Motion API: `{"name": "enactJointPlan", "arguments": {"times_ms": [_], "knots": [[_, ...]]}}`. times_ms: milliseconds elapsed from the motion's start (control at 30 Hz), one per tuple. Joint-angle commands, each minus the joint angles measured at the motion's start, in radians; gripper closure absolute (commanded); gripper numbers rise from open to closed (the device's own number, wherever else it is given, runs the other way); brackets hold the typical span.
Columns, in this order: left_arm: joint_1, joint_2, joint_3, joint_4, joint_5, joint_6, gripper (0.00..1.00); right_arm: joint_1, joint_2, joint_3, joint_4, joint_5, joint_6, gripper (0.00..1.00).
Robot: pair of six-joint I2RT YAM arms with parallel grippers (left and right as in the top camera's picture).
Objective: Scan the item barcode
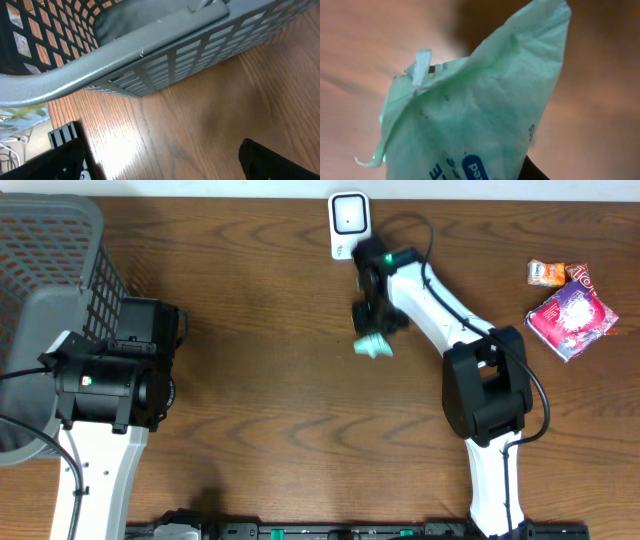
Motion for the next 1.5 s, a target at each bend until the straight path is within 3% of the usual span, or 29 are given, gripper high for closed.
{"name": "enactJointPlan", "arguments": {"times_ms": [0, 233, 500, 700, 867, 967, 1100, 1400, 1433, 1467], "knots": [[0.004, 0.004, -0.005, -0.003, -0.024, -0.005, 0.02, -0.008, -0.007, 0.159, 0.081, 0.016, 0.056, 0.99], [0.004, 0.004, -0.005, -0.003, -0.024, -0.005, 0.02, -0.01, 0.005, 0.2, 0.388, 0.133, 0.216, 0.98], [0.004, 0.004, -0.005, -0.003, -0.024, -0.005, 0.02, -0.014, 0.118, 0.2, 0.666, 0.28, 0.201, 0.98], [0.004, 0.004, -0.005, -0.003, -0.024, -0.005, 0.02, -0.021, 0.161, 0.201, 0.757, 0.369, 0.122, 0.99], [0.004, 0.004, -0.005, -0.003, -0.024, -0.005, 0.02, -0.031, 0.134, 0.288, 0.614, 0.5, 0.077, 0.99], [0.004, 0.004, -0.005, -0.003, -0.024, -0.005, 0.02, -0.064, 0.113, 0.361, 0.471, 0.57, 0.077, 0.92], [0.004, 0.004, -0.005, -0.003, -0.024, -0.005, 0.02, -0.136, 0.104, 0.438, 0.243, 0.687, 0.077, 0.99], [0.004, 0.004, -0.005, -0.003, -0.024, -0.005, 0.02, -0.386, 0.104, 0.396, -0.077, 0.78, 0.017, 0.99], [0.004, 0.004, -0.005, -0.003, -0.024, -0.005, 0.02, -0.417, 0.104, 0.385, -0.088, 0.779, 0.017, 0.98], [0.004, 0.004, -0.005, -0.003, -0.024, -0.005, 0.02, -0.472, 0.104, 0.366, -0.093, 0.748, 0.017, 0.82]]}}
